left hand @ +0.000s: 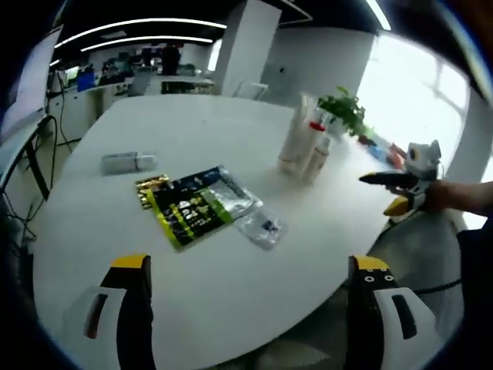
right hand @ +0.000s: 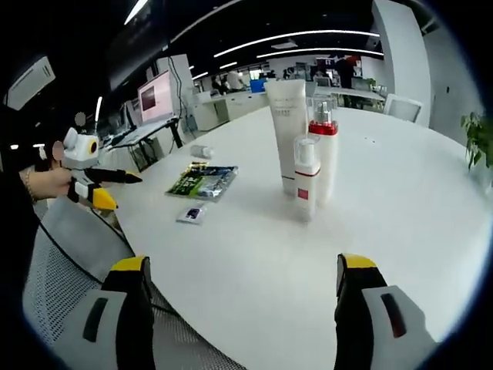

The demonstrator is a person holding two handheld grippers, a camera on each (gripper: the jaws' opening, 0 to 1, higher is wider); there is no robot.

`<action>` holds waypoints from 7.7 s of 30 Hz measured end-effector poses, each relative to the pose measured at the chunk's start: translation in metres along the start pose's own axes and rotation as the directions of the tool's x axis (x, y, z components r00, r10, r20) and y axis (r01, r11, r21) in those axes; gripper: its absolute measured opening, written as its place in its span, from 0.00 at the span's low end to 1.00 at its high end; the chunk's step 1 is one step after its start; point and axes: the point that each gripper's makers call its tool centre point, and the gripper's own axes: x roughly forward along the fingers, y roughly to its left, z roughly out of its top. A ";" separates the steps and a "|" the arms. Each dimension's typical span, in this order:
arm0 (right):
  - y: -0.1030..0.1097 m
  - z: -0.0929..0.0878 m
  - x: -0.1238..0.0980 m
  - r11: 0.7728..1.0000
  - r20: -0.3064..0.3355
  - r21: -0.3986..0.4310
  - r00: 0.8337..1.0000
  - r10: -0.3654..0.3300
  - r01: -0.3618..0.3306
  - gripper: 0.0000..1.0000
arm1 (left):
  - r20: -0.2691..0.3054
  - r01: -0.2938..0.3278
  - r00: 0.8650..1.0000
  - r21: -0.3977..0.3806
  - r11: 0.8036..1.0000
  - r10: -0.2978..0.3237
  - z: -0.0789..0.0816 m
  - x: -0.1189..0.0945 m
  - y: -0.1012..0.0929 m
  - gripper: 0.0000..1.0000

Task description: Arrange the skincare products in the storage area until every visible bottle or jar stands upright without overlapping.

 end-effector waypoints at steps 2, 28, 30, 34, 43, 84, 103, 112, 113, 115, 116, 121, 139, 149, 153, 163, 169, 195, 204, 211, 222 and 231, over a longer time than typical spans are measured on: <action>0.001 0.000 0.001 1.000 -0.001 -0.007 1.000 0.005 -0.005 0.99 | 0.000 -0.001 1.000 0.006 1.000 0.001 0.002 0.003 0.001 0.97; 0.009 -0.008 0.003 1.000 -0.043 0.010 0.999 0.026 -0.025 0.98 | -0.070 -0.031 0.997 0.191 0.981 0.045 0.037 0.040 0.056 0.95; 0.008 -0.008 0.003 1.000 -0.041 0.013 0.999 0.021 -0.020 0.98 | -0.088 -0.030 0.995 0.227 0.973 0.051 0.039 0.043 0.064 0.94; 0.007 -0.009 0.003 1.000 -0.045 0.017 0.999 0.019 -0.018 0.98 | -0.101 -0.035 0.993 0.219 0.975 0.059 0.052 0.046 0.074 0.91; 0.006 -0.012 0.003 1.000 -0.059 0.023 0.998 0.017 -0.016 0.98 | -0.125 -0.057 0.987 0.299 0.953 0.098 0.076 0.059 0.110 0.90; 0.014 -0.032 0.006 0.996 -0.161 0.077 0.986 0.047 -0.035 0.95 | -0.498 0.221 0.841 0.673 0.706 0.212 0.109 0.130 0.236 0.54; 0.013 -0.033 0.007 0.994 -0.163 0.099 0.985 0.054 -0.038 0.94 | -0.720 0.503 0.674 0.611 0.611 0.165 0.089 0.141 0.243 0.29; 0.013 -0.031 0.007 0.994 -0.157 0.104 0.986 0.054 -0.038 0.93 | -0.732 0.520 0.660 0.606 0.601 0.167 0.091 0.147 0.237 0.20; 0.013 -0.031 0.007 0.994 -0.157 0.103 0.986 0.054 -0.038 0.93 | -0.730 0.519 0.663 0.607 0.601 0.165 0.091 0.146 0.239 0.20; 0.013 -0.031 0.007 0.994 -0.155 0.102 0.986 0.054 -0.038 0.92 | -0.715 0.455 0.678 0.589 0.668 0.169 0.091 0.144 0.242 0.20; 0.013 -0.030 0.007 0.994 -0.153 0.101 0.987 0.053 -0.038 0.92 | -0.706 0.465 0.696 0.583 0.666 0.132 0.091 0.145 0.237 0.20; 0.012 -0.028 0.006 0.995 -0.142 0.094 0.989 0.051 -0.037 0.91 | -0.669 0.406 0.744 0.456 0.792 0.003 0.080 0.131 0.229 0.19; 0.043 0.015 0.015 0.987 -0.060 0.064 0.987 0.152 -0.148 0.81 | 0.175 0.550 0.835 -0.266 0.791 -0.522 0.156 0.042 0.121 0.19; 0.086 0.103 0.023 0.947 0.075 0.081 0.949 0.307 -0.312 0.76 | 0.429 0.728 0.680 -0.298 0.617 -0.594 0.175 -0.013 0.048 0.19; 0.108 0.146 0.021 0.905 0.186 0.115 0.904 0.385 -0.409 0.75 | 0.445 0.798 0.597 -0.247 0.550 -0.667 0.173 -0.032 0.012 0.19; 0.187 0.221 0.010 0.787 0.295 0.032 0.758 0.581 -0.616 0.65 | 0.317 0.867 0.486 -0.053 0.496 -0.815 0.169 -0.071 -0.086 0.19; 0.210 0.240 0.000 0.700 0.346 0.082 0.679 0.648 -0.710 0.43 | 0.216 0.886 0.448 0.017 0.463 -0.867 0.163 -0.088 -0.129 0.19; 0.141 0.255 0.005 0.916 0.409 0.216 0.884 0.228 -0.337 0.21 | 0.251 0.387 0.856 0.267 0.883 -0.451 0.190 -0.051 -0.126 0.23; 0.146 0.285 -0.002 0.952 0.544 0.191 0.833 0.098 -0.237 0.21 | 0.419 -0.163 0.908 0.361 0.918 -0.004 0.204 -0.052 -0.104 0.23; 0.166 0.297 -0.008 0.984 0.572 0.068 0.815 0.095 -0.163 0.21 | 0.474 -0.305 0.874 0.367 0.879 0.106 0.215 -0.067 -0.095 0.25; 0.186 0.299 -0.028 0.937 0.529 -0.199 0.773 0.350 -0.288 0.25 | 0.438 0.225 0.855 0.167 0.960 -0.276 0.214 -0.079 -0.118 0.23; 0.213 0.288 -0.072 0.659 0.315 -0.234 0.586 0.747 -0.715 0.23 | 0.234 0.627 0.683 0.297 0.720 -0.692 0.205 -0.109 -0.178 0.23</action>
